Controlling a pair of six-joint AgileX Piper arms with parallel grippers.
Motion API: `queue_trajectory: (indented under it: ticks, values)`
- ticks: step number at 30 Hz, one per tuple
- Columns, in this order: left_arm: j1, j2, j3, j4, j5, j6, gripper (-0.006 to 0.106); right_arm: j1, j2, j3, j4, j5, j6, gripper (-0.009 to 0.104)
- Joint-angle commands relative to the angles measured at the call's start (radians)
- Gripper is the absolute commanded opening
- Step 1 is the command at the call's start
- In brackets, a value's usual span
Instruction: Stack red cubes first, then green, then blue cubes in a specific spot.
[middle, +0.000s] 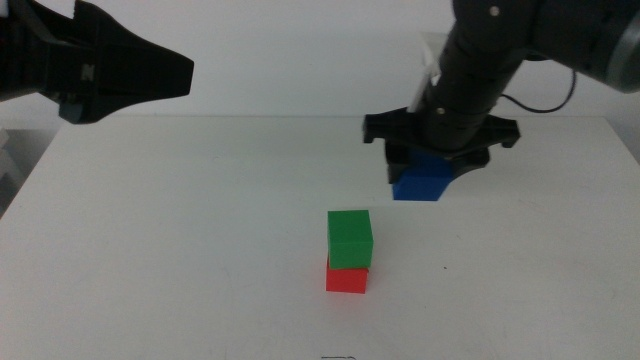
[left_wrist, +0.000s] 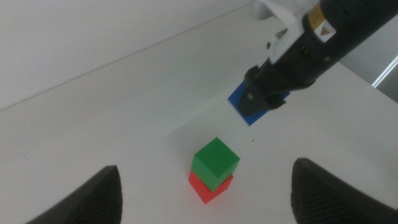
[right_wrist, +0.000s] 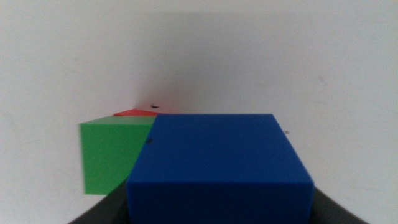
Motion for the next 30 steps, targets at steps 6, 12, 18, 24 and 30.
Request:
queue_trajectory:
  ticks: [6,12,18,24,30]
  values:
    - [0.002,-0.013,-0.021,-0.055,-0.053,0.0,0.092,0.085,0.014,-0.096,-0.045,0.065,0.043,-0.001]
    - [0.002,-0.013,-0.021,-0.055,-0.053,0.0,0.092,0.135,0.063,-0.138,-0.039,0.065,0.054,-0.001]
    - [0.002,-0.013,-0.021,-0.055,-0.053,0.0,0.092,0.157,0.088,-0.141,-0.044,0.064,0.07,-0.001]
    - [0.002,-0.013,-0.021,-0.055,-0.053,0.0,0.092,0.172,0.109,-0.149,-0.068,0.064,0.078,-0.001]
    - [0.002,-0.013,-0.021,-0.055,-0.053,0.0,0.092,0.171,0.128,-0.149,-0.073,0.064,0.078,-0.001]
